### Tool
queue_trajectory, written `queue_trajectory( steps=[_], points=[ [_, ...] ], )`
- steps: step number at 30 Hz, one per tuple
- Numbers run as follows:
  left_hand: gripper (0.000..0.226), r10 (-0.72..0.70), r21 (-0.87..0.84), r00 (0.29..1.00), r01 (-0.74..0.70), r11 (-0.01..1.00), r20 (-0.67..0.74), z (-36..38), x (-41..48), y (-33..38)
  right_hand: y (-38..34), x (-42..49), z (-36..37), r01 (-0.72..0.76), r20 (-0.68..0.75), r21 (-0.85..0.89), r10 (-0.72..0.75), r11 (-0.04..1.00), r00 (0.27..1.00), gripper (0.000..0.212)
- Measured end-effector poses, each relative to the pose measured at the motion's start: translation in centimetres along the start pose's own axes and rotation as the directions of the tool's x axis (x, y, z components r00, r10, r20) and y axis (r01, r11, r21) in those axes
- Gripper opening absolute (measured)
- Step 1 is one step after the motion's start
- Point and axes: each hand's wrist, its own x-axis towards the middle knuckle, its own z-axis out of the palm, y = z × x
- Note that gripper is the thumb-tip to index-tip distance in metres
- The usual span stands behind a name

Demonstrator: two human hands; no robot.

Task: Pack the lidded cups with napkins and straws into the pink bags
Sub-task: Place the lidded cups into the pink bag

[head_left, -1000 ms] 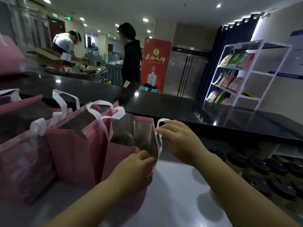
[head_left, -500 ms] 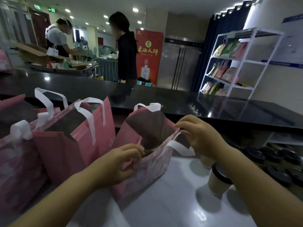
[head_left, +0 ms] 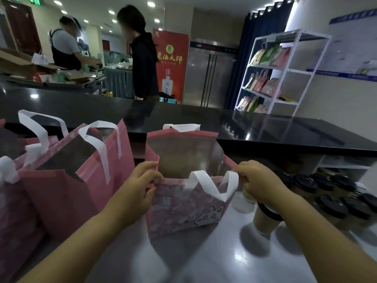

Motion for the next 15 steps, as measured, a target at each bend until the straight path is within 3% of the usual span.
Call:
queue_trajectory(
  steps=[9,15],
  points=[
    [0.013,-0.033,-0.1,0.999,0.031,0.995,-0.011,-1.2,0.6,1.1,-1.1,-2.9,-0.9,0.005,-0.091,0.084,0.003,0.996,0.996,0.022],
    [0.015,0.051,0.02,0.996,-0.05,0.999,-0.074,-3.0,2.7,3.7,-1.0,-4.0,-3.4,0.023,-0.258,0.129,0.011,0.991,0.966,0.017]
  ],
)
